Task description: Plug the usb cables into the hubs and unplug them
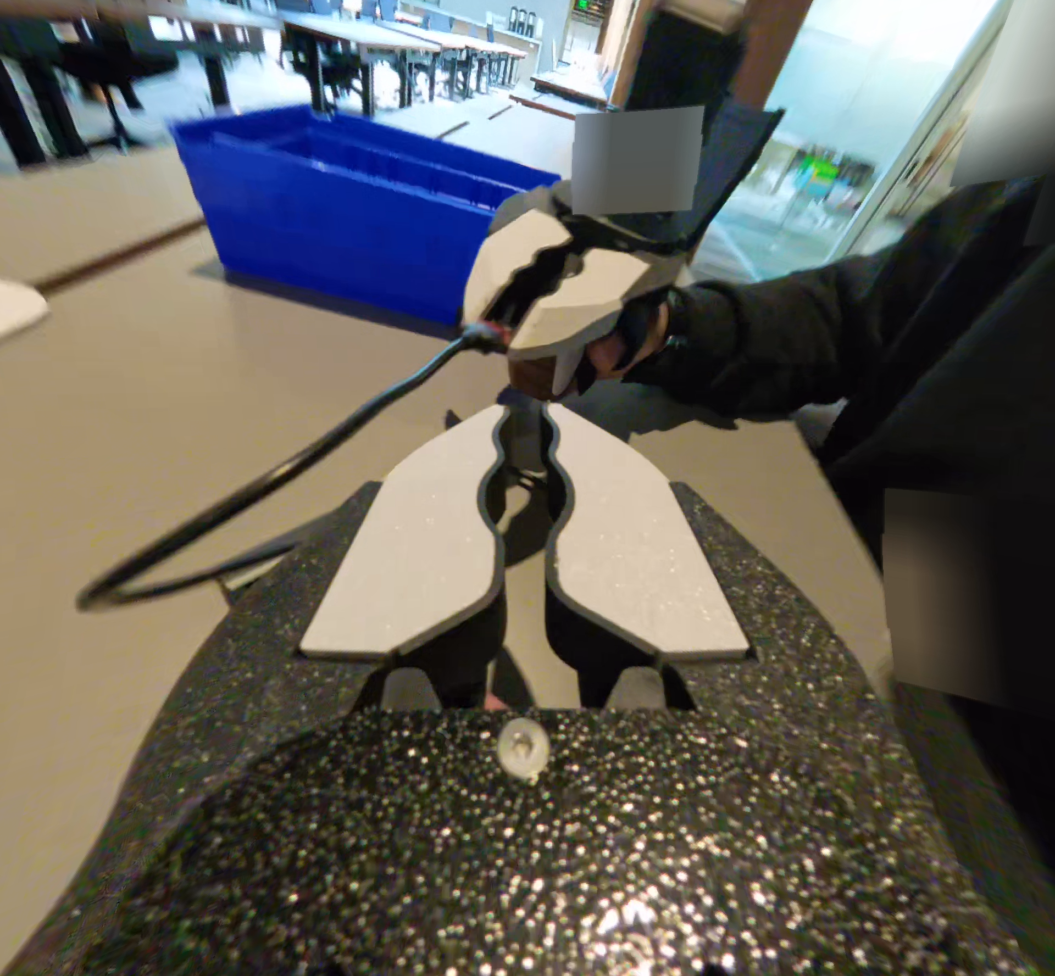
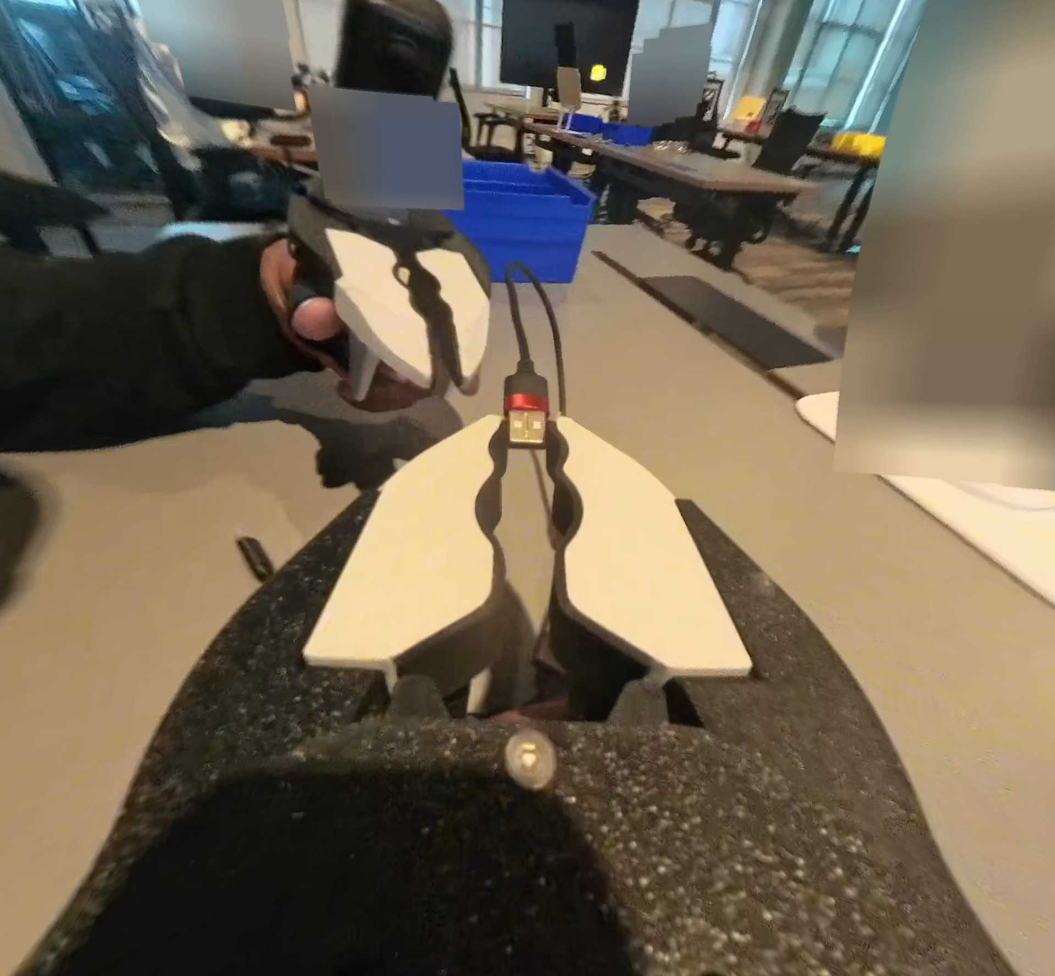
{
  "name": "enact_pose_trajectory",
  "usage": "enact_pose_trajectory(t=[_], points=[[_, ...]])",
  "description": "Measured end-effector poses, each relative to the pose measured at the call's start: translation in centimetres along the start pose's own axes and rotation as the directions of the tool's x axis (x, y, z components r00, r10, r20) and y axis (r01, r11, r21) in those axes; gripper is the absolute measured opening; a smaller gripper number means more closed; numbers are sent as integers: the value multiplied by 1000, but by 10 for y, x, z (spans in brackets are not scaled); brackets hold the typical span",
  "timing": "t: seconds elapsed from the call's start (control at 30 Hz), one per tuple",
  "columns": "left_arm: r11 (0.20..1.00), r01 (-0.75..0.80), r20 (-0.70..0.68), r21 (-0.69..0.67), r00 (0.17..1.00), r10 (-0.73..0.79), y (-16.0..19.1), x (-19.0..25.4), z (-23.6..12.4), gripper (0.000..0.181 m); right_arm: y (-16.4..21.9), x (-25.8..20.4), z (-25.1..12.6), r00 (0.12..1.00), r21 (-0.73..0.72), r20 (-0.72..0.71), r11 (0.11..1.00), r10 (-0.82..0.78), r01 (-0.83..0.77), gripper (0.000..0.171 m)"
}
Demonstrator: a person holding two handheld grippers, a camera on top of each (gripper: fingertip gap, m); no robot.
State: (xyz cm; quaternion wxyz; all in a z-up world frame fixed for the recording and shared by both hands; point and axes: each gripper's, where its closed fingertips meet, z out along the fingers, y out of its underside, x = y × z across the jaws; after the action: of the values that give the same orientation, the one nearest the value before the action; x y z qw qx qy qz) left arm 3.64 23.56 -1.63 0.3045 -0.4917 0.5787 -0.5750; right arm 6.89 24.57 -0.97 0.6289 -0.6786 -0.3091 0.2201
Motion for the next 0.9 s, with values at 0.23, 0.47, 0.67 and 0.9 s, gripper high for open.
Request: enact_pose_trajectory(t=[0.23, 0.47, 0.67, 0.9], points=[[862, -507, 184, -13, 846, 500, -22, 11, -2, 21, 4, -3, 3, 879, -22, 175, 894, 443, -447, 12], [775, -613, 261, -152, 731, 630, -15, 1, 4, 32, 10, -9, 4, 608, -122, 304, 663, 733, -739, 12], [837, -526, 199, -151, 813, 547, -9, 7, 6, 22, 7, -4, 1, 546, -106, 342, 609, 764, -786, 12], [951, -304, 163, -56, 937, 309, -7, 3, 14, 39, -9, -7, -4, 501, -70, 428, 580, 752, -811, 12]])
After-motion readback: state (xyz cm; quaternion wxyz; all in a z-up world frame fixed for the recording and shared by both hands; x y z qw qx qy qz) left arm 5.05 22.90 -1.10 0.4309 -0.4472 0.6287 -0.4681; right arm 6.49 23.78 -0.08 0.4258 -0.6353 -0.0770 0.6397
